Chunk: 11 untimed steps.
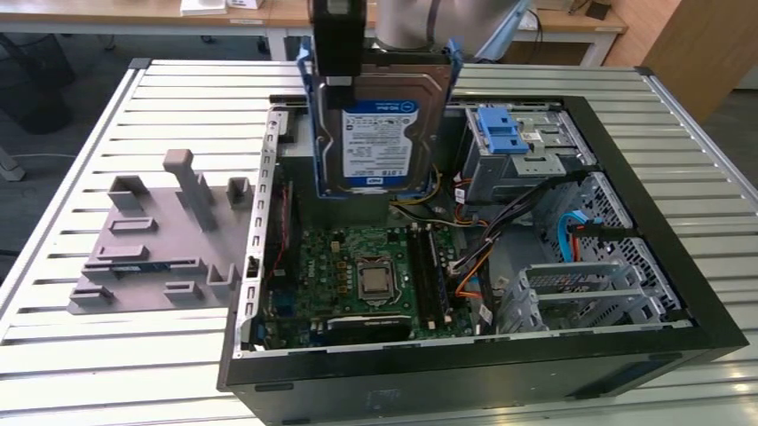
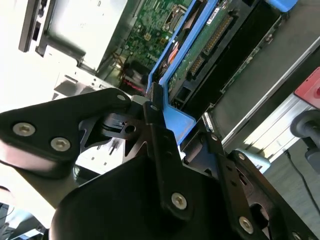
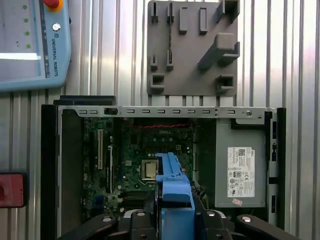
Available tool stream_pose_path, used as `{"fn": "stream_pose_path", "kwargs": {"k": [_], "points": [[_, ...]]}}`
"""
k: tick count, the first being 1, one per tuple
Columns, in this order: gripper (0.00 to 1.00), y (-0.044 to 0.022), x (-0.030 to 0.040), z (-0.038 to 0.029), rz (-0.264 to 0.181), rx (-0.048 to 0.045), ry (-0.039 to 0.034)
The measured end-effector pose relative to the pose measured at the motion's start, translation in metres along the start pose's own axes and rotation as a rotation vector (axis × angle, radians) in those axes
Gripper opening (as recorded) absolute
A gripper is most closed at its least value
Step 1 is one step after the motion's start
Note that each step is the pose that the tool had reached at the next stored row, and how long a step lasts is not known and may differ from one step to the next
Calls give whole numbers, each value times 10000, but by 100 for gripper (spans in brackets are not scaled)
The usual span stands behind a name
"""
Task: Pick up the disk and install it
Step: 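Pick up the disk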
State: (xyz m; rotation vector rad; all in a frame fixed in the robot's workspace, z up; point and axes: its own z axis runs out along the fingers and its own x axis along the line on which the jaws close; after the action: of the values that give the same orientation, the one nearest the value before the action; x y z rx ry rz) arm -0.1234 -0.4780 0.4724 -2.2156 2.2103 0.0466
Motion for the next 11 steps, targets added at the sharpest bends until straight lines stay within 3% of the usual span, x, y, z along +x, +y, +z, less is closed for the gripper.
{"fn": "stream_pose_path", "kwargs": {"k": [4,9,11], "points": [[36,-158,13,9,0,0,-1],[36,-178,21,8,0,0,0],[36,-177,65,9,0,0,1]]}}
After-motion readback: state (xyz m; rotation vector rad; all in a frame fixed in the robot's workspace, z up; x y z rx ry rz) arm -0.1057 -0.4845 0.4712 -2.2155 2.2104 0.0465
